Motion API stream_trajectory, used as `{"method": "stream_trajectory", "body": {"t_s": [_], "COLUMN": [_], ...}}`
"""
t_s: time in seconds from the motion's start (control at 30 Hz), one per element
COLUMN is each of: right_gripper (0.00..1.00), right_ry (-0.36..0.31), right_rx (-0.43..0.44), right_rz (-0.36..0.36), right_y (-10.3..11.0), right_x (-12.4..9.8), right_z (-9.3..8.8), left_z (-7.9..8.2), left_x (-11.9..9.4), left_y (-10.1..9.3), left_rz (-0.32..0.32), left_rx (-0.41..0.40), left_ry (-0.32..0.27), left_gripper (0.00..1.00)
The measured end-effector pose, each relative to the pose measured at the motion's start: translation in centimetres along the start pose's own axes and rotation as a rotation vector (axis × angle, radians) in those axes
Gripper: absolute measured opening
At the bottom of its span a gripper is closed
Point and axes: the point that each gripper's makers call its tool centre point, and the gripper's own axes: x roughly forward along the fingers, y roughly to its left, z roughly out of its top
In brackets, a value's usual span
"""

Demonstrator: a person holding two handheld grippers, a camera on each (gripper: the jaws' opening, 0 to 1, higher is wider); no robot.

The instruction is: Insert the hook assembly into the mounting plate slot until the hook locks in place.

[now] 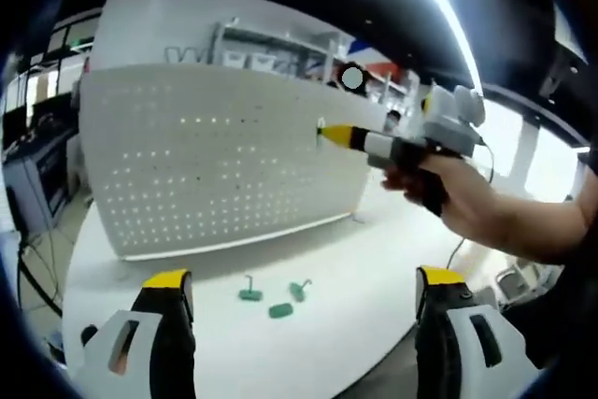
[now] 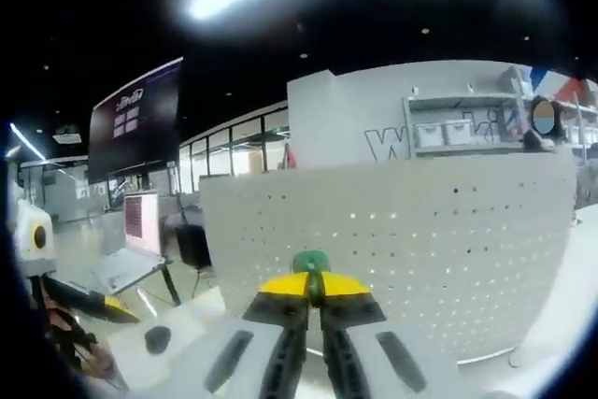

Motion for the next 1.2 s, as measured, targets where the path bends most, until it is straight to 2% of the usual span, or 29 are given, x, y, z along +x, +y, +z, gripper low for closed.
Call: {"method": "stream_trajectory", "body": {"t_s": [0.13, 0.4, 0.5, 0.57, 0.8, 1.2], "right_gripper": [0.01, 0.01, 0.01, 0.01, 0.01, 0.01], "right_ry": [-0.002, -0.043, -0.044, -0.056, -0.093, -0.130], "right_rx": [0.015, -0.001, -0.013, 0.010, 0.009, -0.002], "right_rz": [-0.011, -0.054, -0.076, -0.098, -0.175, -0.205], "right_y": [-0.7, -2.7, -3.8, -4.7, -6.8, -7.6], "right_x": [1.6, 4.0, 5.4, 5.9, 6.9, 8.0], "right_z": [0.5, 1.7, 1.4, 1.6, 2.3, 3.3], "left_z": [-0.1, -0.3, -0.6, -0.6, -0.1, -0.4], "left_x": [0.1, -0.5, -0.4, -0.4, -0.2, 0.0], "left_y": [0.2, 1.0, 1.4, 1.5, 2.1, 2.8], "left_rz": [0.001, 0.009, 0.007, 0.012, 0.009, 0.016], "left_rx": [-0.034, -0.032, -0.055, -0.050, -0.089, -0.089], "left_ry": [-0.009, -0.014, -0.004, -0.001, -0.023, -0.003], "left_gripper": [1.00, 1.00, 1.00, 1.00, 1.00, 0.99]}}
